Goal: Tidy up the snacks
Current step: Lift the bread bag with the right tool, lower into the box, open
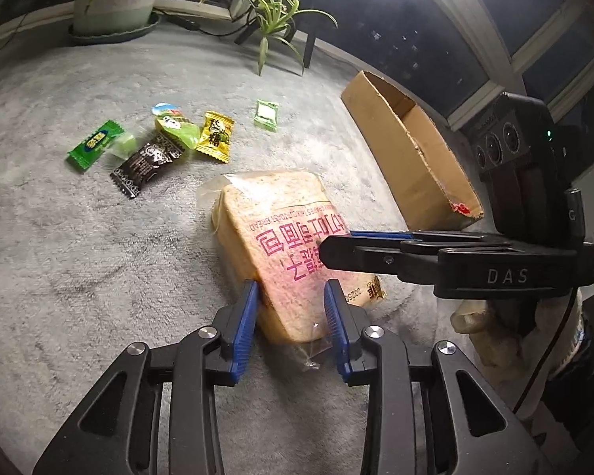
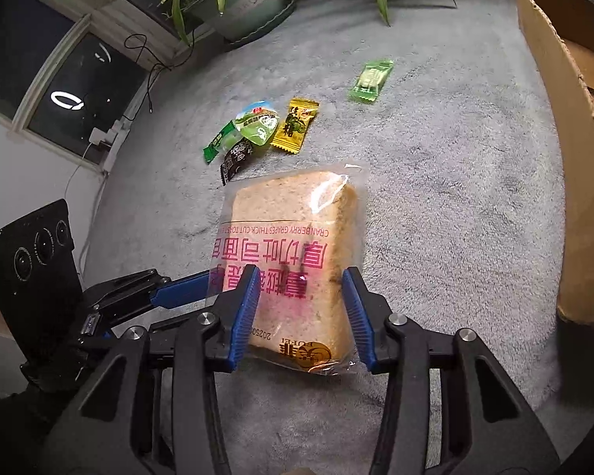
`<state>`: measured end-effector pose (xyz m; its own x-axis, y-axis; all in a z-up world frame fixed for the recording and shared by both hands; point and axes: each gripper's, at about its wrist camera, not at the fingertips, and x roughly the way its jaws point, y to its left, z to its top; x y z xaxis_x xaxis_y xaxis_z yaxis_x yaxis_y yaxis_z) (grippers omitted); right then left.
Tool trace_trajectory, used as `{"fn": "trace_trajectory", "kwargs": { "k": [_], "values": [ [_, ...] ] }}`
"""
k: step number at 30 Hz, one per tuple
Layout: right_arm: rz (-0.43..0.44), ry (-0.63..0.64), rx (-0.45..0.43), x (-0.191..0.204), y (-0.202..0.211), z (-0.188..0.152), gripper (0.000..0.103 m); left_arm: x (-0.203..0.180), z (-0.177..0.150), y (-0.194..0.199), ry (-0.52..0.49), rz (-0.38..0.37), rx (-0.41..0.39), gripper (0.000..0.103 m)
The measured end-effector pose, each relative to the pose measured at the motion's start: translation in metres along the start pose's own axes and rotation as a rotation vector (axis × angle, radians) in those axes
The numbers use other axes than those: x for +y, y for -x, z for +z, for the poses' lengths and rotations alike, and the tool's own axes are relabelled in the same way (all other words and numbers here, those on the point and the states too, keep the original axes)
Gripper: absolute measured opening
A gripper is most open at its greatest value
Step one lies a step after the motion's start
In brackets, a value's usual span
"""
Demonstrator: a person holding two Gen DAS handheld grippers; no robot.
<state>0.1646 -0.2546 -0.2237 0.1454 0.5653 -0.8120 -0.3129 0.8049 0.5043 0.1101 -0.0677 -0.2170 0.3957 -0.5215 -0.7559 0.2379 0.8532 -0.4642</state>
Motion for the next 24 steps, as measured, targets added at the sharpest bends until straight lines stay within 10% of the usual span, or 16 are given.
{"fn": "trace_trajectory", "kwargs": {
  "k": [24],
  "values": [
    [0.007, 0.021, -0.184, -0.018, 0.104, 0.024, 0.044, -0.074, 0.053, 0.026, -0.123, -0.020, -0.158, 0.031]
  ]
}}
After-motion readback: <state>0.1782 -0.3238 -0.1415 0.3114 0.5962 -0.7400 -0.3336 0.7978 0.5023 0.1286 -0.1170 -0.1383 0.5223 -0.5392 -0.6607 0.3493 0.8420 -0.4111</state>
